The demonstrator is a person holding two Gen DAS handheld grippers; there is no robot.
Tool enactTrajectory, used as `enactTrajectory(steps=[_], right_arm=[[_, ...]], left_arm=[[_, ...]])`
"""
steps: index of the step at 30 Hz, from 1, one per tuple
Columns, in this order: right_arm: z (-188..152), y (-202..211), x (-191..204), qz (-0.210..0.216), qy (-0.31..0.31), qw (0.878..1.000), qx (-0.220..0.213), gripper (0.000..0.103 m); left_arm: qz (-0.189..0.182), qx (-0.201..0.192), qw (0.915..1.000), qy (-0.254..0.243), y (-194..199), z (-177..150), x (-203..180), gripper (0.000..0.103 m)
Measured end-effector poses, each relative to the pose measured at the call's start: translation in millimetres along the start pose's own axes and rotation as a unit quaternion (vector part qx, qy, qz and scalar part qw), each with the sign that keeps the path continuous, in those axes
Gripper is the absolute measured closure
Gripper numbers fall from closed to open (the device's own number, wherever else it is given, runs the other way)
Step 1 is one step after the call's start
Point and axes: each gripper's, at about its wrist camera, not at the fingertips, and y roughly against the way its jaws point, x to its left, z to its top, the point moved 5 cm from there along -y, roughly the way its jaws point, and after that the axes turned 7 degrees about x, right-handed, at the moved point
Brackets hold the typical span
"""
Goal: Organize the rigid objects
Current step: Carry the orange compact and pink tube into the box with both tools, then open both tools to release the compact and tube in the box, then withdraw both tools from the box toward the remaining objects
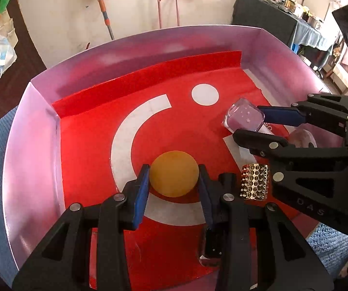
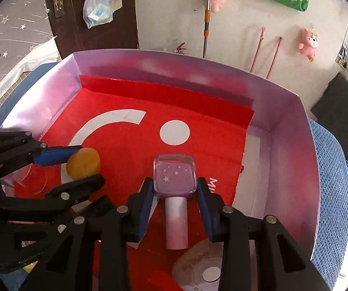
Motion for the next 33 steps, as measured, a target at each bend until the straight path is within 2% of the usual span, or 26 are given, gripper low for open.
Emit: enactTrajectory(steps=[11,13,15,17,24,28,30,32,33], right_arm=[[2.9,1.2,0.1,0.002,-0.003,1.000,-0.001,0.064],[2.9,1.2,0.0,0.003,-0.003,1.000,-0.001,0.064],[3.4,1.9,-0.7,0.003,-0.004,1.000,-0.003,0.064],[3.8,3.8,-1.1,0.003,-0.005,1.000,-0.006,0.058],[4.3,10.3,-2.7,0.001,-0.011,1.000,-0.013,0.055],[1.9,22.3,-4.4,-0.001,-0.018,0.999,-0.027,0.046],[0.7,32.0,-5.2,-0.003,-0.023,0.999,-0.037,0.045],[-1.2,44.1,-5.2,-0.003,-0.029,0.998,-0.048,0.037],[-3.0,54.0,-4.4,-0.003,-0.032,0.998,-0.058,0.034]], left_arm=[[-0.010,0.001,0.9999,0.009,0.1,0.1,8.1,0.066],[-0.011,0.000,0.9999,0.009,1.0,-0.2,9.4,0.062],[-0.014,-0.002,0.9999,0.007,2.9,-0.4,8.9,0.049],[-0.009,-0.012,0.9999,0.007,6.8,-0.4,9.8,0.048],[-0.008,-0.016,0.9998,0.013,12.4,-3.9,12.9,0.047],[-0.009,-0.034,0.9991,0.022,28.7,-8.6,15.4,0.047],[-0.009,-0.046,0.9985,0.028,39.0,-10.1,17.2,0.040],[-0.009,-0.068,0.9970,0.036,55.6,-13.3,18.8,0.033],[-0.008,-0.082,0.9958,0.039,65.9,-15.4,19.0,0.032]])
